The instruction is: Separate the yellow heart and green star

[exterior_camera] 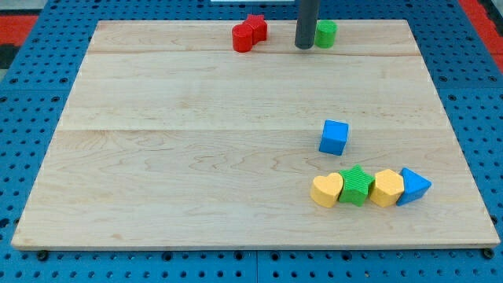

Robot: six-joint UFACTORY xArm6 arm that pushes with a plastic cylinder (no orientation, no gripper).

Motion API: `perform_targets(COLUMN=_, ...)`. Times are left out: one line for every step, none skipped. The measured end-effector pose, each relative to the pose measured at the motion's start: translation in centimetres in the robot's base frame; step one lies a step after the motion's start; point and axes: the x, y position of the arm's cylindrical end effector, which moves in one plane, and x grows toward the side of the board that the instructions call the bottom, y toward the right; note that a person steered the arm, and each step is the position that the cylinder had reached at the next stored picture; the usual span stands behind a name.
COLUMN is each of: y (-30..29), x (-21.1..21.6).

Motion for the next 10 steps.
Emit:
perform_targets(y=1.8, x=-1.7)
perform_targets(y=3.5, x=-1.5)
perform_targets(y=2.9, x=5.3)
perform_targets(y=-3.5, x=11.3)
perform_targets(y=-9.9, x=20.3)
perform_targets(y=-15.6, x=31.2)
perform_targets(y=-10.2, x=36.7)
perform_targets(y=-1.9, x=35.6)
perform_targets(y=2.6, x=33.4)
perform_targets(y=-0.6, x=31.4)
